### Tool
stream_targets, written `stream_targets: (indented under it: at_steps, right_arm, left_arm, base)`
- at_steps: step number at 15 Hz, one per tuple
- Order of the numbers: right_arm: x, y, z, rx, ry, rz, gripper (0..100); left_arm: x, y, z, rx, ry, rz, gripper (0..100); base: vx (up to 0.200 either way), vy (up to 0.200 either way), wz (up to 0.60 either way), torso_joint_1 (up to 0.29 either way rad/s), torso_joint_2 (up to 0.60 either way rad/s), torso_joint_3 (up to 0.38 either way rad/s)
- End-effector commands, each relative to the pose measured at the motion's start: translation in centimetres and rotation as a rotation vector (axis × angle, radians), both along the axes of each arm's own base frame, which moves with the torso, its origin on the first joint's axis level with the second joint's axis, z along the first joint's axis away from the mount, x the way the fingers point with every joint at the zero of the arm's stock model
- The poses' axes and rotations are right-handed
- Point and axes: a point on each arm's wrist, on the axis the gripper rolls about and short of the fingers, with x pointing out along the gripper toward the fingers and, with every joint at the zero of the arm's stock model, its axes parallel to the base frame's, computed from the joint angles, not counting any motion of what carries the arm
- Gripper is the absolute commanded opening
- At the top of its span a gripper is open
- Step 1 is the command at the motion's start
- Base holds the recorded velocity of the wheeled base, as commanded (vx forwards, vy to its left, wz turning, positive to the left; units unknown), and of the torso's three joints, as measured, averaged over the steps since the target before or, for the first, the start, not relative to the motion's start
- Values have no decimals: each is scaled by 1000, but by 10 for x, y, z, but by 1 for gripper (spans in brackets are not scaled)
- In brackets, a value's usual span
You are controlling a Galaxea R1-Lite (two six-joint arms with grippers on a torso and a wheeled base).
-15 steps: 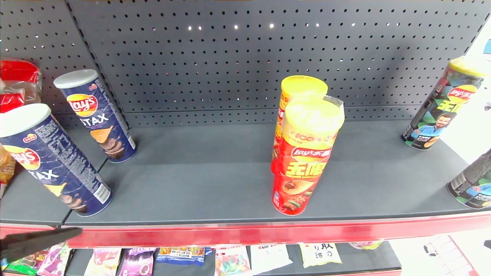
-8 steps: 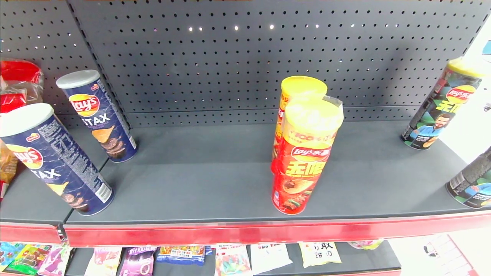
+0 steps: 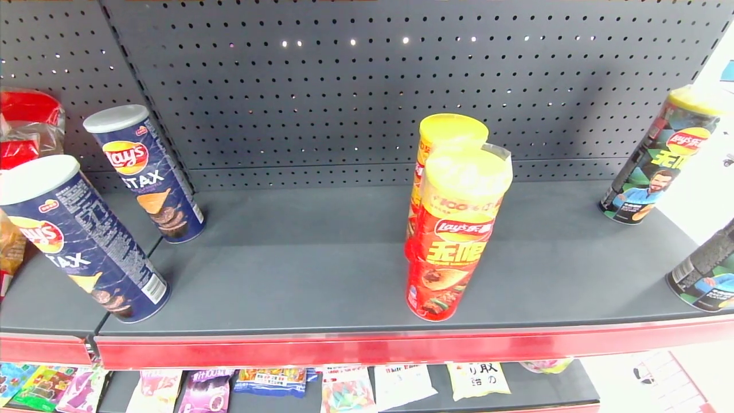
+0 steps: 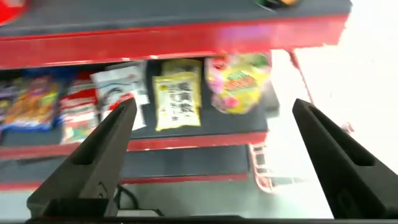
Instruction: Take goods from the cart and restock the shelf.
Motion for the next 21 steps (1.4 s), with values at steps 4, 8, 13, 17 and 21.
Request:
stream_targets:
  at_steps: [4,8,13,17,21]
  right_arm:
    - [8,5,-21,41,-51,100,100]
    - [30,2,-48,-26,-203,81,100]
    - [30,0,-55,-23,-159,30,100]
    - [25,-2,-56,-25,-226,136,100]
    - [23,-2,-56,-36,-257,107,100]
  left_arm:
    - [-5,-4,-31,10,-216,-135,100]
    - [16,-4,-50,34,-411,-240,100]
    - [15,1,-55,46,-368,-50,100]
    - [16,-2,-56,51,-359,-167,100]
    - [12,1,-56,35,-406,-319,100]
  base:
    - [0,0,0,0,0,0]
    - [0,0,0,0,0,0]
    - [0,0,0,0,0,0]
    - [0,0,0,0,0,0]
    - [0,0,0,0,0,0]
